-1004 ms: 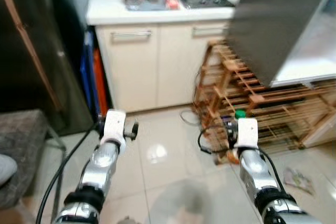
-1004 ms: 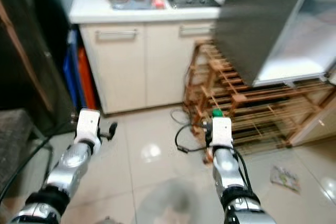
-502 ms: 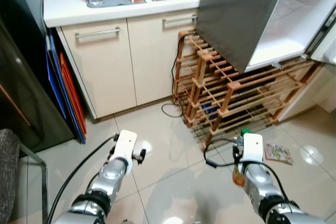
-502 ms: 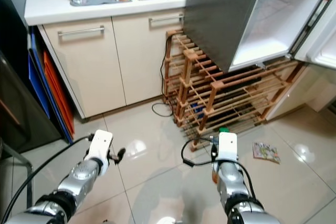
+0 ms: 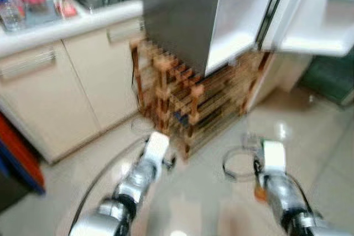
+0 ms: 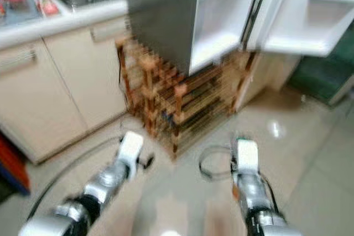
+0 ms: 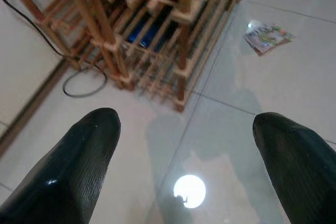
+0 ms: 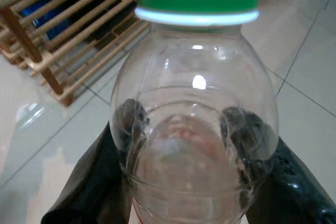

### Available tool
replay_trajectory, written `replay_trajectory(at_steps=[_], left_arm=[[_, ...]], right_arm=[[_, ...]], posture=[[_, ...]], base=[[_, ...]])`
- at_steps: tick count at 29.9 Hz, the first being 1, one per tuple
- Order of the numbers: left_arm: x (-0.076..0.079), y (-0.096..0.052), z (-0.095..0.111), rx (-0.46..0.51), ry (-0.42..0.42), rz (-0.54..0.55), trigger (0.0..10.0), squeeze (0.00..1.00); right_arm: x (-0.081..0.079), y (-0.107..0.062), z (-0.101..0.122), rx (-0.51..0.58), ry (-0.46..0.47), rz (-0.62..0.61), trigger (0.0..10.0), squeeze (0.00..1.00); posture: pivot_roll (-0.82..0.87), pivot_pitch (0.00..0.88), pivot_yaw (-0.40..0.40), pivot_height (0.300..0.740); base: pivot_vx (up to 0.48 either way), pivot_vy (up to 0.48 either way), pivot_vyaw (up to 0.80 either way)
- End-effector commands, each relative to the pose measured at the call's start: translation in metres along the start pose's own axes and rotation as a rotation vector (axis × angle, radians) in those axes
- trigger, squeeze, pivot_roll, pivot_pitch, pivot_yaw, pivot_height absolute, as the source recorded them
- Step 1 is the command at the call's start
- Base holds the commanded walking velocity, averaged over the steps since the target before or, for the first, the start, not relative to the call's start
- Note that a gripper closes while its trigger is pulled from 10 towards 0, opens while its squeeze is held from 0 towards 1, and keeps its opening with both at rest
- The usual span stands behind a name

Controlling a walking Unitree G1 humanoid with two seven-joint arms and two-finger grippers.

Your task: Restocking fridge

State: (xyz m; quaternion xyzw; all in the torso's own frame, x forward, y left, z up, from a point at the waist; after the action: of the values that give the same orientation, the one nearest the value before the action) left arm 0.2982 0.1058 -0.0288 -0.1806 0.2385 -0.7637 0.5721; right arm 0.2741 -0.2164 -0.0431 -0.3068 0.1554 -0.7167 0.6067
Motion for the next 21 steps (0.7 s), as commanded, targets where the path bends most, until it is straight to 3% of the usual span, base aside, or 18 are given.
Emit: replay_trajectory(at_steps=[1, 3, 7, 13, 21], left_arm=[[-0.008, -0.001, -0.005, -0.029, -0.032, 0.043, 10.0, 0.0], [-0.01, -0.001, -0.005, -0.033, -0.083, 0.053, 10.0, 0.0], [-0.012, -0.001, -0.006, -0.034, -0.08, 0.053, 10.0, 0.0], [-0.008, -0.001, -0.007, -0.043, -0.02, 0.024, 10.0, 0.0], [-0.005, 0.001, -0.002, -0.038, -0.062, 0.036, 10.0, 0.0]], right_arm=[[-0.01, 0.001, 0.011, 0.033, -0.023, 0.034, 0.0, 0.2], [-0.011, 0.001, 0.009, 0.027, -0.03, 0.038, 0.0, 0.2], [-0.01, 0.001, 0.009, 0.03, -0.037, 0.035, 0.0, 0.2], [-0.009, 0.0, 0.005, 0.025, -0.027, 0.021, 0.0, 0.2], [-0.001, -0.002, -0.002, 0.019, -0.009, 0.001, 0.0, 0.2]], posture=[[-0.11, 0.0, -0.002, 0.74], [-0.12, 0.0, 0.006, 0.74], [-0.13, 0.0, 0.022, 0.74], [-0.15, 0.0, 0.037, 0.74], [-0.15, 0.0, 0.038, 0.74]], base=[[0.0, 0.0, 0.0], [0.0, 0.0, 0.0], [0.0, 0.0, 0.0], [0.449, 0.0, 0.0], [0.48, 0.0, 0.0]])
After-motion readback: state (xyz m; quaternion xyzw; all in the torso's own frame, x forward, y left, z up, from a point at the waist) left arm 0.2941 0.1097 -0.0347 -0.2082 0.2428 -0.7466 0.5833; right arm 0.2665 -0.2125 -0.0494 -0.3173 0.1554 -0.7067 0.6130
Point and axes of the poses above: a point about 5 cm out from each wrist's last joint towards the gripper, its own y axis pointing out of the wrist towards the gripper, its own z axis along the axis of the wrist's last joint, x = y × z, the point moved 2 cm from there along y, pointing out of the wrist towards the gripper, and after that the axes turned 8 degrees about -y, right-handed, at the moved point
